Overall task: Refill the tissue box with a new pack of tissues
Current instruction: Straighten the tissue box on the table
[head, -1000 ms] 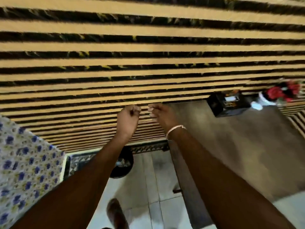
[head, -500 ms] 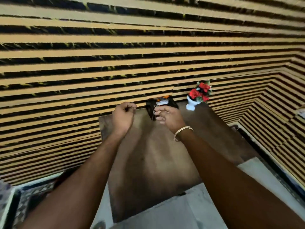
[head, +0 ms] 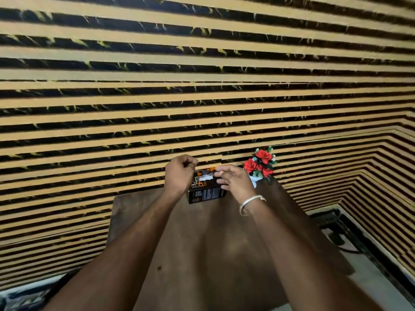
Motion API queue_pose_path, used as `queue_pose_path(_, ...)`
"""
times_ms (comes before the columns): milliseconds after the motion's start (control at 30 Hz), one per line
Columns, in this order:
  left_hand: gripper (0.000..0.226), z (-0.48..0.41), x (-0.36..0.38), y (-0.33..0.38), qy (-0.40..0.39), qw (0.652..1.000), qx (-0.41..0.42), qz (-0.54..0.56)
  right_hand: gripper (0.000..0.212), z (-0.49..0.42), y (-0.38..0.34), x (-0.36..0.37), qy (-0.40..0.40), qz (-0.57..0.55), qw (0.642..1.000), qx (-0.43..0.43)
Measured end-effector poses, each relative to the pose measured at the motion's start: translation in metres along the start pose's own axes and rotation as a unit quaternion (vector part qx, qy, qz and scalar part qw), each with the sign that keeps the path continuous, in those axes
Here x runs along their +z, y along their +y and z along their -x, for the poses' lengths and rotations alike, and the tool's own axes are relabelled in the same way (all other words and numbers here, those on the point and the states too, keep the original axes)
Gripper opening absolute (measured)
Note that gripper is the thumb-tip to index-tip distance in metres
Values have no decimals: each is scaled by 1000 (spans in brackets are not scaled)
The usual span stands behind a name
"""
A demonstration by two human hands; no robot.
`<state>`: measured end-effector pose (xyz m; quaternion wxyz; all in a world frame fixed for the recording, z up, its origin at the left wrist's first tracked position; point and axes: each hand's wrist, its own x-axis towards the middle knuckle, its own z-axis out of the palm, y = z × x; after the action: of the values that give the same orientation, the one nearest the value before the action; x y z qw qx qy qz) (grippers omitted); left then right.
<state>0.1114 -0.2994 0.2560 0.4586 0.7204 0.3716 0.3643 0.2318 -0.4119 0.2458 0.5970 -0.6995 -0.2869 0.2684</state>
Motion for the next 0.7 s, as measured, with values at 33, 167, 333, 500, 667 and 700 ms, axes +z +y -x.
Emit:
queue_pose_path(33,15,-8,9,1,4,1000,-6,2,20,-11,-1,-7,-4,0,1000,2)
queue_pose_path(167,16,-25,30,4,8,1000,-17,2,20,-42,-2,-26,-16,-8,1000,13)
queue_pose_path(333,14,-36,39,9,32,998,-41,-20,19,-70,2,-32,-44,2,999,22)
queue_pose_path(500,15,-45,37,24,76,996,-40,-27,20,-95,-19,-33,-96,25,995,-14)
queue_pose_path(667,17,-53,26,75,130,991,10,-22,18,-122,-70,-36,-144,36,983,-104)
queue_pose_path(700,18,-57,22,89,140,990,25,-19,18,-127,-87,-39,-153,28,980,-123)
